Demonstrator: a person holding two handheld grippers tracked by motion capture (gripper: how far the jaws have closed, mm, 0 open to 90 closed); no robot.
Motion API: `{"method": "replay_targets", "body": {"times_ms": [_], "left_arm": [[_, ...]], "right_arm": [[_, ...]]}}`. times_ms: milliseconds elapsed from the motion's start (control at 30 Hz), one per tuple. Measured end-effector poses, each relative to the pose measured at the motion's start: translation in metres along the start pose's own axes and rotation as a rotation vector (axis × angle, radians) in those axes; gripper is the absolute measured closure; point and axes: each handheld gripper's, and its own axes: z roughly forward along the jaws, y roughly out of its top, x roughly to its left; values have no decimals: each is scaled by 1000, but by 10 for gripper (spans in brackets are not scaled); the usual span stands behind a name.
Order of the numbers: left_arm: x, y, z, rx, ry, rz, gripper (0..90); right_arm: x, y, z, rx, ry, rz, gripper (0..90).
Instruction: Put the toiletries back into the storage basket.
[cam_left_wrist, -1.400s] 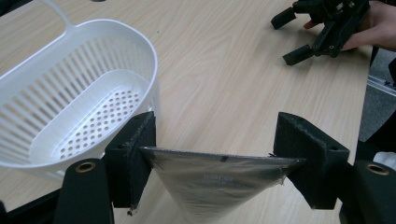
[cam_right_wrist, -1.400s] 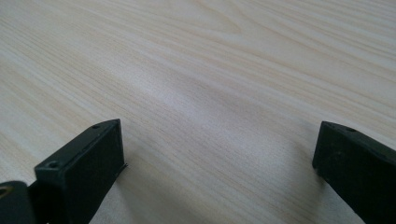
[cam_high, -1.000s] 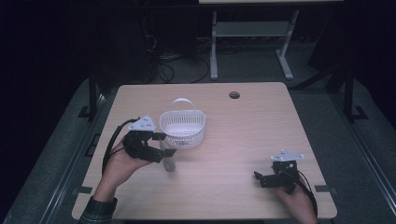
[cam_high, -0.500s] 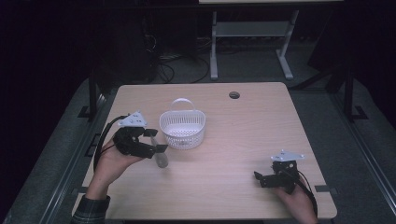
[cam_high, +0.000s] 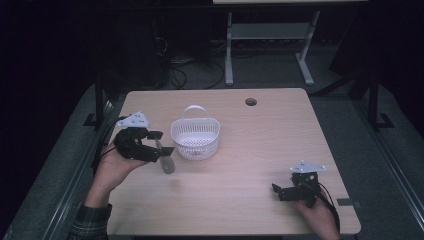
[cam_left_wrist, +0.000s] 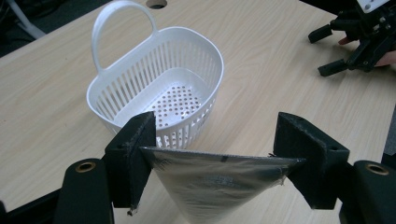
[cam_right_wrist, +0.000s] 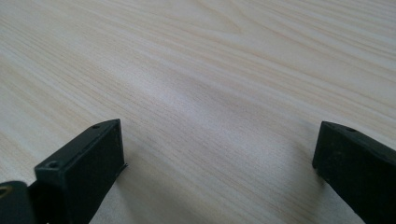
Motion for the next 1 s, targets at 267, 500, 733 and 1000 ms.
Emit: {"method": "replay_targets", "body": {"times_ms": [267, 500, 733, 1000], "left_arm": [[3, 15, -7, -5, 2, 10, 296], [5, 26, -9, -7, -3, 14, 296], [6, 37, -12, -15, -10, 17, 296], [9, 50, -14, -31, -25, 13, 296]], "right_arm": [[0, 0, 0, 0, 1, 1, 15], [0, 0, 0, 0, 0, 1, 15], [0, 0, 0, -1, 0, 1, 14], [0, 0, 0, 0, 0, 0, 15]]}}
